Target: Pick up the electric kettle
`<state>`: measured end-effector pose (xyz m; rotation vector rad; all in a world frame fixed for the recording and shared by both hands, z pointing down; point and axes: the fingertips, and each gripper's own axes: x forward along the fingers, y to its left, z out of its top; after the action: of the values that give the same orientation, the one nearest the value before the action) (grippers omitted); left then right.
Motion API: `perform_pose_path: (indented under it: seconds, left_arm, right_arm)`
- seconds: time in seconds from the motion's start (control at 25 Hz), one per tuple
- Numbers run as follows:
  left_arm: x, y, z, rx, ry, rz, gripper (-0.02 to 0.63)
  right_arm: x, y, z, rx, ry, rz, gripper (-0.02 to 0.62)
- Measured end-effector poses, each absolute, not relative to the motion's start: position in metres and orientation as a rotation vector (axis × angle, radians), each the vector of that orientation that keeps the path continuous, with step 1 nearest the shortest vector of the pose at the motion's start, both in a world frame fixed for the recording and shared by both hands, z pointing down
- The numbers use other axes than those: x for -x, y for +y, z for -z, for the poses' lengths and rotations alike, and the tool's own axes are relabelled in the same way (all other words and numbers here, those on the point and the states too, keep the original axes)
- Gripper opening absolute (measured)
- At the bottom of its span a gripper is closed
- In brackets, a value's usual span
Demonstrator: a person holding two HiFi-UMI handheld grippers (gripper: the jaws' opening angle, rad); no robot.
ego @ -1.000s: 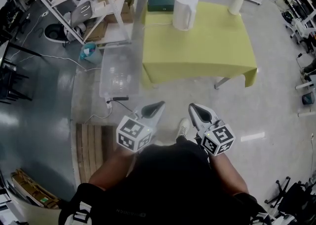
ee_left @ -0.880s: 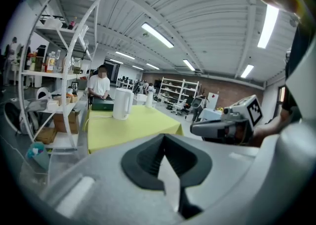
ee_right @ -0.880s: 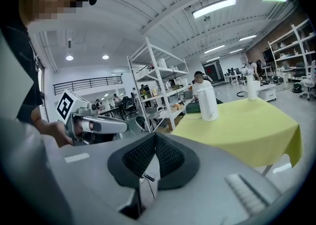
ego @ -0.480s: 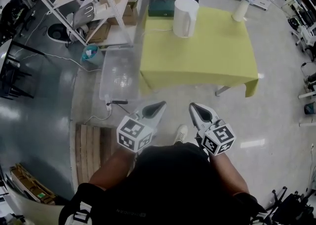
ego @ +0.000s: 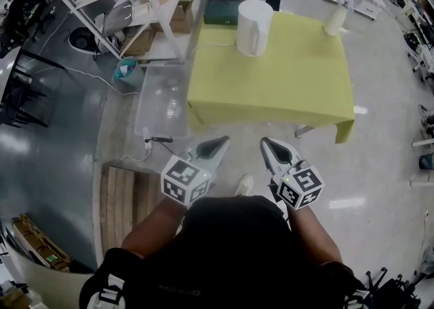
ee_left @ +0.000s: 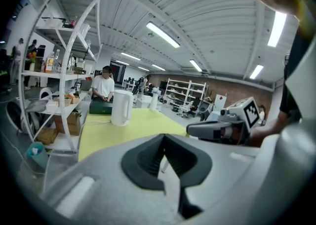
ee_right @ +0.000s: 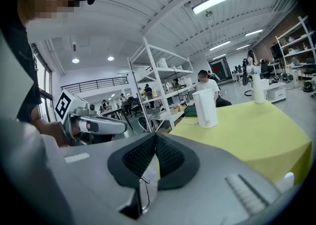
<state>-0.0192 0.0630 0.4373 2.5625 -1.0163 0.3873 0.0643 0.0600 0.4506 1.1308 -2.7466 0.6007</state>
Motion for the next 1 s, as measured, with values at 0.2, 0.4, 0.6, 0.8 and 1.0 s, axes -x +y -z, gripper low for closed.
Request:
perform_pose_path:
  seconds: [0.2,0.4,0.6,0.8,1.0]
  left_arm:
    - [0.003,0.046,-0.437,-2.559,-1.034,-0.402,0.002]
    - [-0.014,0.036,-0.439,-2.552,-1.056,-0.410,0.002]
    - [-0.027,0.032,-0.439,-2.548,-1.077,-0.416,0.002]
    - [-0.036,0.030,-0.438,-2.555,-1.076,-0.436,0.002]
    - [-0.032,0.030,-0.436,-2.538,-1.112,-0.432,0.002]
  right_arm:
    - [-0.078,0.044,-0.447,-1.114,-2.764,-0.594,0.006]
    - [-0.095,0.036,-0.453,-1.097,-2.764,-0.591,0.006]
    - [-0.105,0.032,-0.451,-1.073,-2.781,-0.577,0.006]
    - [-0.107,0.029,-0.451,-1.058,-2.794,-0.581,0.006]
    - [-0.111,0.028,-0.451,-1.054,-2.794,-0.590,0.006]
